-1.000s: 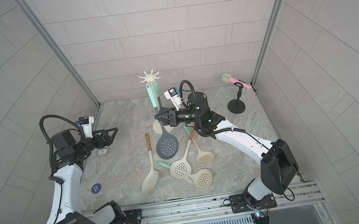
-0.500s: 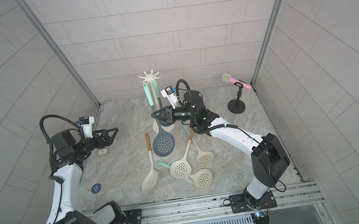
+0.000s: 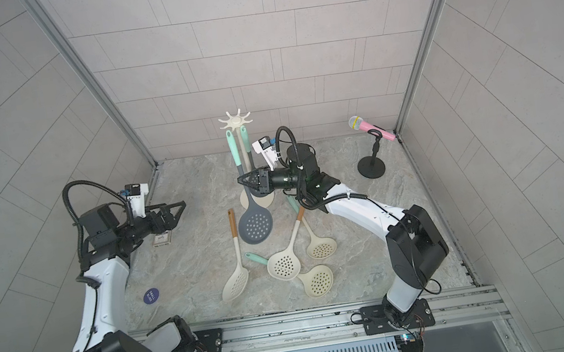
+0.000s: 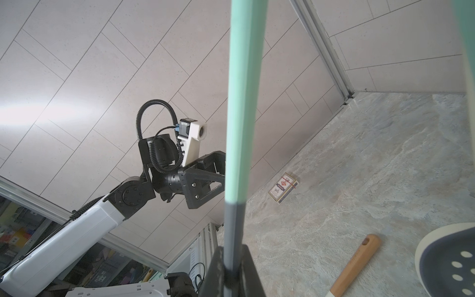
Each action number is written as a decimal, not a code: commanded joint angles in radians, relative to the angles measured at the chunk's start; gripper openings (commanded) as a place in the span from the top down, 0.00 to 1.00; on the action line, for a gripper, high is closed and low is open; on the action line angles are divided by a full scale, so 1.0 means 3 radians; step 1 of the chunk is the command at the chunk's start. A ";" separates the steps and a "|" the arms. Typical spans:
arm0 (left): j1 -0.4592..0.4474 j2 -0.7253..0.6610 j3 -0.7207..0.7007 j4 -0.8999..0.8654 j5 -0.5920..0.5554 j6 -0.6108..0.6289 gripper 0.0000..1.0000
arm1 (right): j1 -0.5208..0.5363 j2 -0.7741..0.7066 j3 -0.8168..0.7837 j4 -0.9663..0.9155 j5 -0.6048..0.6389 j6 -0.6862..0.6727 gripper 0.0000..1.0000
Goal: Hang the skimmer on the kitchen utensil rack
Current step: Hang the skimmer on the rack.
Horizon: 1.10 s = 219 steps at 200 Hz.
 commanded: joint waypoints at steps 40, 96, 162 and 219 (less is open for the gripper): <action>0.0030 -0.0012 -0.0034 0.0030 0.0062 0.0091 0.00 | -0.0020 -0.0015 0.0057 0.0227 0.0002 0.0027 1.00; 0.0034 -0.0030 -0.0049 0.0025 0.0056 0.0121 0.00 | -0.0076 0.0050 -0.0004 0.0385 0.0074 0.0125 1.00; 0.0036 -0.0067 -0.0049 0.0023 0.0055 0.0127 0.00 | -0.0099 0.0199 -0.0070 0.0626 0.0003 0.0334 1.00; 0.0038 -0.0074 -0.0054 0.0018 0.0055 0.0135 0.00 | -0.0076 0.0226 -0.0145 0.0621 0.0024 0.0352 1.00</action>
